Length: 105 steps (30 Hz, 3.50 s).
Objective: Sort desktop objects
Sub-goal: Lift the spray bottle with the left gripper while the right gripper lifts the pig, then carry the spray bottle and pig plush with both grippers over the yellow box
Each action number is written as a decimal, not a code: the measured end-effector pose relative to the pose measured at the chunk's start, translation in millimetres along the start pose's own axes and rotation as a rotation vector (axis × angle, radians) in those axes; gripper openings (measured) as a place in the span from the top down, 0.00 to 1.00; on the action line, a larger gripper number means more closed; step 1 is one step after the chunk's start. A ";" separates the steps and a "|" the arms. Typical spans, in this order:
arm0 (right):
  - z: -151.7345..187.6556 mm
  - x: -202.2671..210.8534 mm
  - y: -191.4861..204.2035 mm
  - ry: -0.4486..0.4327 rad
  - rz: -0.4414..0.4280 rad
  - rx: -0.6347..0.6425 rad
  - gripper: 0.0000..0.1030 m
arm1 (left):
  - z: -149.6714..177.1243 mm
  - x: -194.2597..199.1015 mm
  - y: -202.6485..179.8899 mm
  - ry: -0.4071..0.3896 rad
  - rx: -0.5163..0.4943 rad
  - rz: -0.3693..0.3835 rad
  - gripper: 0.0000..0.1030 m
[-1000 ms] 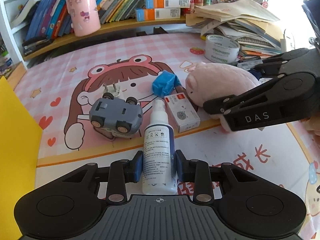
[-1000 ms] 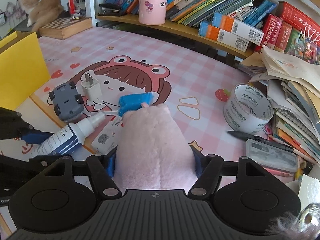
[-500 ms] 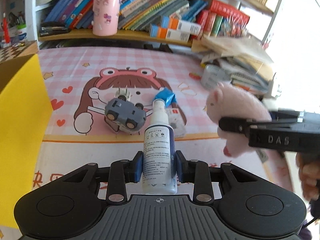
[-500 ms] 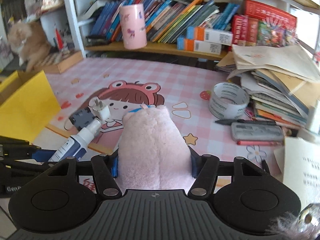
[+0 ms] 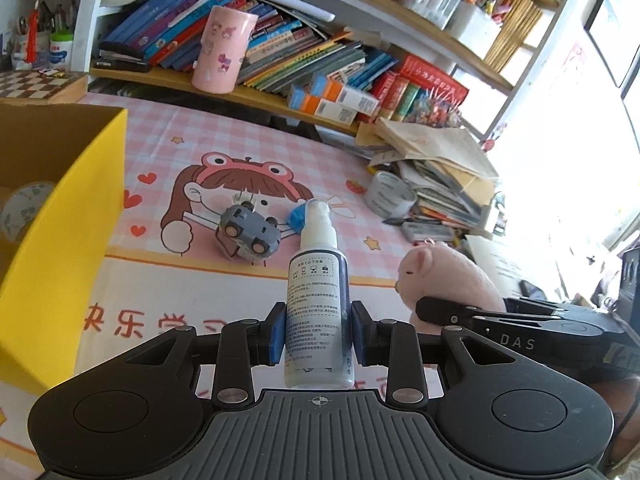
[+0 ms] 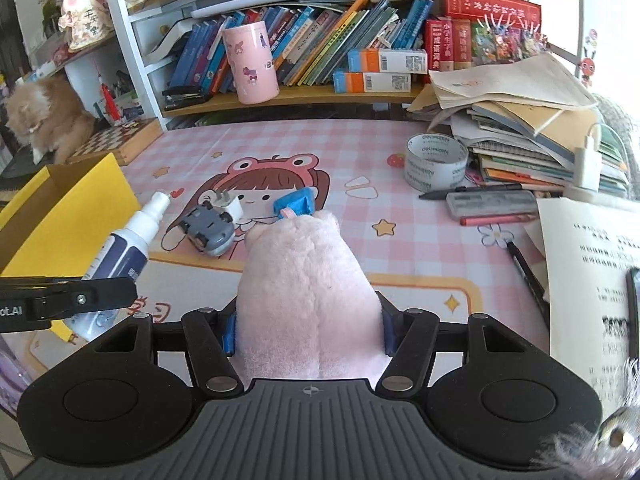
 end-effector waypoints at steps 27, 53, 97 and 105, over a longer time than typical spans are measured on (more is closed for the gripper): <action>58.9 25.2 102.5 0.024 0.009 -0.007 0.44 | 65.4 84.5 49.2 -0.021 0.019 0.123 0.70; 161.0 35.3 230.6 0.085 -0.058 -0.024 0.43 | 158.0 145.2 111.9 0.079 -0.010 0.093 0.70; 160.6 27.7 325.0 0.127 -0.190 0.173 0.43 | 167.0 207.2 177.8 -0.076 0.192 0.033 0.70; 108.5 33.7 326.9 0.031 -0.199 0.204 0.43 | 132.3 222.9 174.7 -0.152 0.198 0.029 0.70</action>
Point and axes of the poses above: each gripper's, at about its wrist camera, not at the fingertips, and x roughly against the way its jaws point, y to its left, z to its underside, the point moved 9 cm from there along -x, roughly the way its jaws point, and after that the axes turned 13 degrees about y, right-handed, at the moved point
